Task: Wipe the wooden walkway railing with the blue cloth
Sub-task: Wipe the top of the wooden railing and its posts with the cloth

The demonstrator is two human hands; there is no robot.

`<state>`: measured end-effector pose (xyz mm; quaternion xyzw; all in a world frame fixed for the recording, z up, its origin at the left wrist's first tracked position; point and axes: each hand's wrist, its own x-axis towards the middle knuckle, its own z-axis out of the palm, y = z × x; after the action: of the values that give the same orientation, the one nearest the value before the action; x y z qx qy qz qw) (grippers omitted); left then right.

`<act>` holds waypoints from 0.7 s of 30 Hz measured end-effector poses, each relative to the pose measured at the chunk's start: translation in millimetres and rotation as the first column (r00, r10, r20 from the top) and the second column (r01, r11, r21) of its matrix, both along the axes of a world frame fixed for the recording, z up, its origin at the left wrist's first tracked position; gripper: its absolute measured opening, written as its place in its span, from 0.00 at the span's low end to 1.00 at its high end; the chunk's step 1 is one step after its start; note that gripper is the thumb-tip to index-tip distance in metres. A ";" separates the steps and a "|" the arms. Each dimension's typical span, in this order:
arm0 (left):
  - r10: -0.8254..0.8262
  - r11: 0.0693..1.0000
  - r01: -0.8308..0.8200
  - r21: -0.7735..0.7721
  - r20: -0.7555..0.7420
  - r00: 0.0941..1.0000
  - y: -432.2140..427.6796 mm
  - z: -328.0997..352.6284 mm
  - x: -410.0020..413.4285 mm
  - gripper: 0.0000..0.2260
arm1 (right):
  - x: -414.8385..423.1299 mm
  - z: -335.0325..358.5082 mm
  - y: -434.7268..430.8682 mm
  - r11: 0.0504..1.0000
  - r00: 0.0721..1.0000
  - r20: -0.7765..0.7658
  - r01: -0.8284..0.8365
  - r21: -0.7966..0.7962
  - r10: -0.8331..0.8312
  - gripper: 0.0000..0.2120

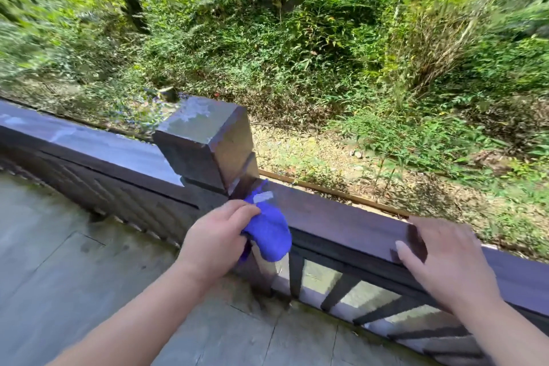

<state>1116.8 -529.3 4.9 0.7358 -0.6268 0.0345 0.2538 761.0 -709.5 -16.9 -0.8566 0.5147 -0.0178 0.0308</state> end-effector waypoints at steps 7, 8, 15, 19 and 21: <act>0.254 0.966 -0.253 -0.062 0.016 0.967 48.3 7.0 148.1 0.22 | 156.1 9.4 48.3 0.993 0.977 0.177 -0.108 -0.055 0.116 0.26; 0.298 0.953 -0.298 -0.057 -0.012 0.955 48.1 8.7 172.4 0.21 | 181.2 9.5 57.3 0.991 0.971 0.200 -0.115 -0.072 0.128 0.24; 0.275 0.959 -0.259 0.114 -0.151 0.950 -11.9 9.0 274.0 0.22 | 300.6 4.2 111.4 0.990 0.958 0.272 -0.062 -0.127 0.095 0.16; -0.130 0.945 0.173 0.276 -0.166 0.978 -42.1 -17.4 245.6 0.26 | 302.4 3.5 135.4 0.972 0.968 0.246 0.017 -0.233 0.042 0.15; -0.290 0.911 0.299 0.285 -0.073 0.954 -47.6 -30.5 234.2 0.27 | 309.0 0.7 155.5 0.967 0.961 0.241 -0.075 -0.245 0.135 0.11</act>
<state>1351.1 -576.9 -25.5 0.6628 -0.7249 -0.1081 0.1536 1070.0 -554.0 -16.2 -0.8711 0.4542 -0.1870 -0.0032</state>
